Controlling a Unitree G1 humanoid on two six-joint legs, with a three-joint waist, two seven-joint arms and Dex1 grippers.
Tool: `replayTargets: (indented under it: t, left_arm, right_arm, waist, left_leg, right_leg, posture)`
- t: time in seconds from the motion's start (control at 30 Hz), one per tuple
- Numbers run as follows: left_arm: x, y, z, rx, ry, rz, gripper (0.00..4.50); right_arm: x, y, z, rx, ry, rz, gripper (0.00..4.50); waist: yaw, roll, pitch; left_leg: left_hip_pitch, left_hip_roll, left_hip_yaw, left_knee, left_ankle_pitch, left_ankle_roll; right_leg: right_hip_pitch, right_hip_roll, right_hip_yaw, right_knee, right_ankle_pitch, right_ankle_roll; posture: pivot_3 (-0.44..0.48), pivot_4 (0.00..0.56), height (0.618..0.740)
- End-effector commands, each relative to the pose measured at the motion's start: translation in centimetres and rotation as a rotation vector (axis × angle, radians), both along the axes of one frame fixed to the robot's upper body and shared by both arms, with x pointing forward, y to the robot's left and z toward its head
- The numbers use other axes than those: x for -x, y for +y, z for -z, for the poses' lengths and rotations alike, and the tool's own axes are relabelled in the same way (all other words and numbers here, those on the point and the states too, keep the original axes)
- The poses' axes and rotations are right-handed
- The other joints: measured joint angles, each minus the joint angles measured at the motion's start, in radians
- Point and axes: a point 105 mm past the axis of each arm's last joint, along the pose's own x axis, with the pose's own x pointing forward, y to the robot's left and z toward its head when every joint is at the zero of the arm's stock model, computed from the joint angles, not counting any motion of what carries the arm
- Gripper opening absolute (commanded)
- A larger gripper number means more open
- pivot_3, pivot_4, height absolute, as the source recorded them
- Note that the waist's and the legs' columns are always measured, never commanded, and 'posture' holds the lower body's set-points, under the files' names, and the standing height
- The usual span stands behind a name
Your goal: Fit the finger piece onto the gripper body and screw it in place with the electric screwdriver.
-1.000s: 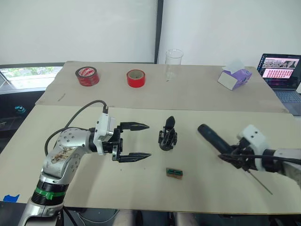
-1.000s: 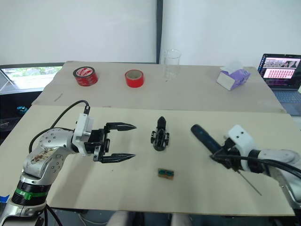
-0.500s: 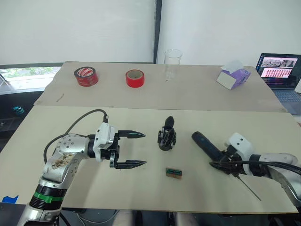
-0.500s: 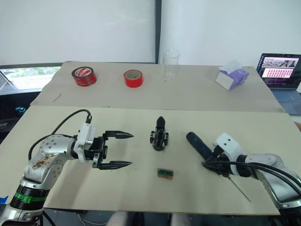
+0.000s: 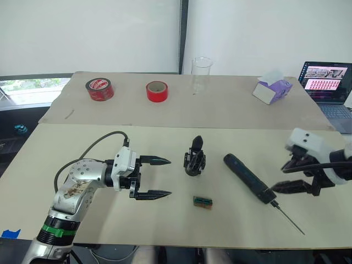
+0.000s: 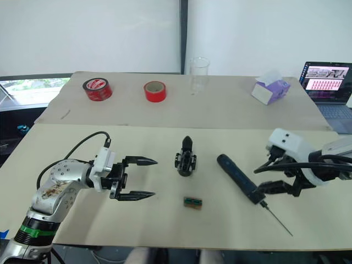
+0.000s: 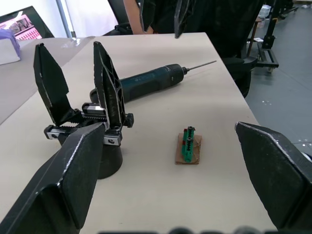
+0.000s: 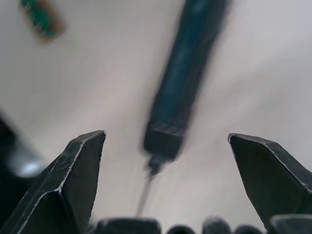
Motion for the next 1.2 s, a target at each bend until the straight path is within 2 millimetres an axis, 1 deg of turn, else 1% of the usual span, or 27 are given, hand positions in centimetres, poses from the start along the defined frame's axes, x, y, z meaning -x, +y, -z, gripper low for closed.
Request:
replayTargets:
  t: [0.03, 0.13, 0.2, 0.27, 0.47, 0.7, 0.8, 0.83, 0.9, 0.93, 0.97, 1.0, 1.1, 1.13, 1.2]
  left_arm:
    - [0.0, -0.9, -0.4, 0.008, -0.044, 0.03, 4.5]
    - [0.4, -1.4, -0.1, 0.006, -0.044, 0.05, 4.5]
    - [0.7, -1.5, 0.1, 0.0, -0.04, 0.059, 4.5]
    - [1.0, -1.5, 0.6, -0.015, -0.037, 0.066, 4.5]
    - [1.1, -1.7, 0.6, -0.015, -0.04, 0.068, 4.5]
    - [1.1, -1.8, 0.6, -0.016, -0.041, 0.067, 4.5]
    - [1.2, -1.8, 0.6, -0.018, -0.039, 0.067, 4.5]
    - [1.2, -1.8, 0.6, -0.019, -0.039, 0.068, 4.5]
    - [1.3, -1.8, 0.7, -0.021, -0.038, 0.07, 4.5]
    - [1.3, -1.8, 0.7, -0.022, -0.037, 0.071, 4.5]
    - [1.3, -1.8, 0.7, -0.023, -0.037, 0.071, 4.5]
    - [1.3, -1.8, 0.6, -0.024, -0.037, 0.071, 4.5]
    - [1.4, -1.6, 0.7, -0.029, -0.036, 0.07, 4.5]
    - [1.4, -1.6, 0.7, -0.03, -0.036, 0.07, 4.5]
    - [1.4, -1.6, 0.7, -0.032, -0.035, 0.071, 4.5]
  right_arm:
    - [-0.7, -0.6, 0.6, 0.123, 0.003, 0.027, 4.47]
    - [-2.1, -0.5, 1.3, 0.18, -0.015, 0.039, 4.47]
    - [-2.9, -0.2, 1.7, 0.183, -0.011, 0.052, 4.47]
    - [-3.4, 0.2, 2.3, 0.183, 0.006, 0.058, 4.47]
    - [-4.0, 1.1, 3.8, 0.221, 0.047, 0.0, 4.47]
    - [-4.4, 1.2, 5.3, 0.256, 0.073, -0.005, 4.47]
    - [-5.0, 1.2, 6.2, 0.276, 0.073, -0.003, 3.65]
    - [-5.1, 1.1, 6.4, 0.279, 0.077, -0.001, 3.26]
    - [-5.3, 1.0, 6.7, 0.282, 0.081, 0.003, 2.67]
    - [-5.4, 1.0, 6.7, 0.279, 0.082, 0.005, 2.27]
    - [-5.5, 1.0, 6.7, 0.276, 0.082, 0.009, 2.02]
    - [-5.4, 1.1, 6.7, 0.267, 0.084, 0.012, 1.93]
    - [-5.5, 1.0, 6.2, 0.246, 0.073, 0.017, 1.93]
    - [-5.6, 0.8, 5.6, 0.239, 0.049, 0.005, 1.93]
    - [-5.8, 0.3, 3.8, 0.205, -0.015, -0.001, 1.93]
  waist:
    - [-0.001, 0.0, 0.0]
    - [-0.005, 0.0, 0.0]
    - [-0.008, 0.0, 0.0]
    - [-0.009, 0.0, 0.0]
    - [-0.004, 0.0, 0.0]
    - [-0.004, 0.0, 0.0]
    - [-0.004, 0.0, 0.0]
    - [-0.004, 0.0, 0.0]
    - [-0.005, 0.0, 0.0]
    - [-0.006, -0.001, -0.001]
    - [-0.006, -0.002, -0.001]
    - [-0.007, -0.003, -0.002]
    - [-0.009, -0.004, -0.002]
    - [-0.009, -0.004, -0.002]
    - [-0.008, -0.003, -0.002]
  left_leg:
    - [-0.001, 0.0, 0.001, 0.0, 0.0, 0.0]
    - [-0.004, -0.001, 0.002, 0.003, 0.0, 0.0]
    - [-0.006, -0.001, 0.002, 0.003, 0.004, -0.007]
    - [-0.007, -0.001, 0.003, 0.003, 0.005, -0.008]
    - [-0.009, 0.0, 0.003, 0.003, 0.006, -0.01]
    - [-0.009, 0.0, 0.003, 0.004, 0.006, -0.009]
    - [-0.009, 0.0, 0.003, 0.004, 0.006, -0.009]
    - [-0.009, 0.0, 0.003, 0.004, 0.006, -0.009]
    - [-0.009, 0.0, 0.003, 0.005, 0.006, -0.009]
    - [-0.008, 0.0, 0.003, 0.005, 0.006, -0.009]
    - [-0.008, 0.0, 0.003, 0.005, 0.006, -0.009]
    - [-0.008, 0.0, 0.003, 0.005, 0.006, -0.009]
    - [-0.007, 0.0, 0.003, 0.005, 0.006, -0.009]
    - [-0.007, 0.0, 0.003, 0.005, 0.006, -0.009]
    - [-0.008, 0.0, 0.003, 0.005, 0.006, -0.009]
  right_leg:
    - [-0.001, -0.001, 0.0, 0.0, 0.001, -0.002]
    - [-0.004, -0.001, 0.001, 0.001, 0.002, -0.002]
    - [-0.007, -0.001, 0.002, 0.001, 0.003, -0.002]
    - [-0.008, 0.0, 0.001, 0.002, 0.006, 0.002]
    - [-0.011, 0.002, 0.0, 0.004, 0.007, 0.002]
    - [-0.011, 0.002, 0.0, 0.004, 0.008, 0.002]
    - [-0.011, 0.003, 0.0, 0.004, 0.008, 0.002]
    - [-0.011, 0.003, 0.0, 0.004, 0.008, 0.002]
    - [-0.01, 0.004, 0.0, 0.004, 0.008, 0.002]
    - [-0.01, 0.004, 0.0, 0.004, 0.008, 0.002]
    - [-0.009, 0.004, 0.0, 0.004, 0.008, 0.002]
    - [-0.009, 0.004, 0.0, 0.004, 0.008, 0.002]
    - [-0.009, 0.004, 0.0, 0.004, 0.008, 0.002]
    - [-0.009, 0.004, 0.0, 0.004, 0.008, 0.002]
    - [-0.009, 0.004, 0.0, 0.004, 0.008, 0.002]
  posture:
    - [0.0, 0.15, 0.74]
    - [0.0, 0.15, 0.74]
    - [0.0, 0.15, 0.74]
    - [0.0, 0.15, 0.74]
    - [0.0, 0.15, 0.74]
    - [0.0, 0.15, 0.74]
    - [0.0, 0.15, 0.74]
    - [0.0, 0.15, 0.74]
    - [0.0, 0.15, 0.74]
    - [0.0, 0.15, 0.74]
    - [0.0, 0.15, 0.74]
    - [0.0, 0.15, 0.74]
    - [0.0, 0.15, 0.74]
    - [0.0, 0.15, 0.74]
    - [0.0, 0.15, 0.74]
